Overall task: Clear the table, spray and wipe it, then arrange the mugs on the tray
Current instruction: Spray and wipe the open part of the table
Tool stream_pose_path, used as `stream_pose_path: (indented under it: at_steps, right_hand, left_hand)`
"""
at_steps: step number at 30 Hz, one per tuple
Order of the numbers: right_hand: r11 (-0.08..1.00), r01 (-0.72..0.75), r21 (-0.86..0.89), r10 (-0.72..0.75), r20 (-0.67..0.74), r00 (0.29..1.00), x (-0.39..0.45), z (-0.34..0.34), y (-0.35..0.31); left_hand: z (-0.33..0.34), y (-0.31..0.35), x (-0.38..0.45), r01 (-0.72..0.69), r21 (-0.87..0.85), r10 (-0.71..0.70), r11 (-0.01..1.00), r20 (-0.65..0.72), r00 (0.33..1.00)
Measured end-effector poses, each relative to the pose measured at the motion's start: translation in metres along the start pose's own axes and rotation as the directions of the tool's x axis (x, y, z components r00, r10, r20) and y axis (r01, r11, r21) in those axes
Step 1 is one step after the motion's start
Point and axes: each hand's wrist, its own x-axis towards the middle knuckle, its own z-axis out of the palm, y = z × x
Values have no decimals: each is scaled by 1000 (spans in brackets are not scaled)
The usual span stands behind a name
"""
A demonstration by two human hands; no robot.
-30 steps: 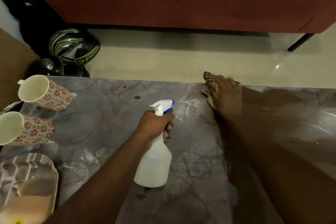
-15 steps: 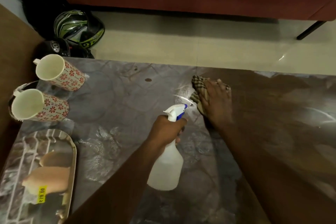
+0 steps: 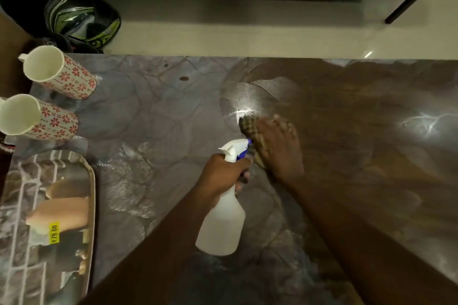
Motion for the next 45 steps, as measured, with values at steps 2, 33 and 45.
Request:
stream_pose_path:
  at_steps: [2, 33, 45]
  right_hand:
    - [970, 242, -21, -238, 121, 964, -49, -5, 4]
    - [998, -63, -31, 62, -38, 997, -248, -14, 78]
    - [999, 9, -45, -11, -55, 998, -319, 12, 19]
  left_hand:
    - [-2, -12, -16, -15, 33, 17, 999, -62, 998]
    - [34, -145, -153, -6, -6, 5, 1000, -153, 988]
    - [-1, -189, -176, 0, 41, 4, 999, -101, 995]
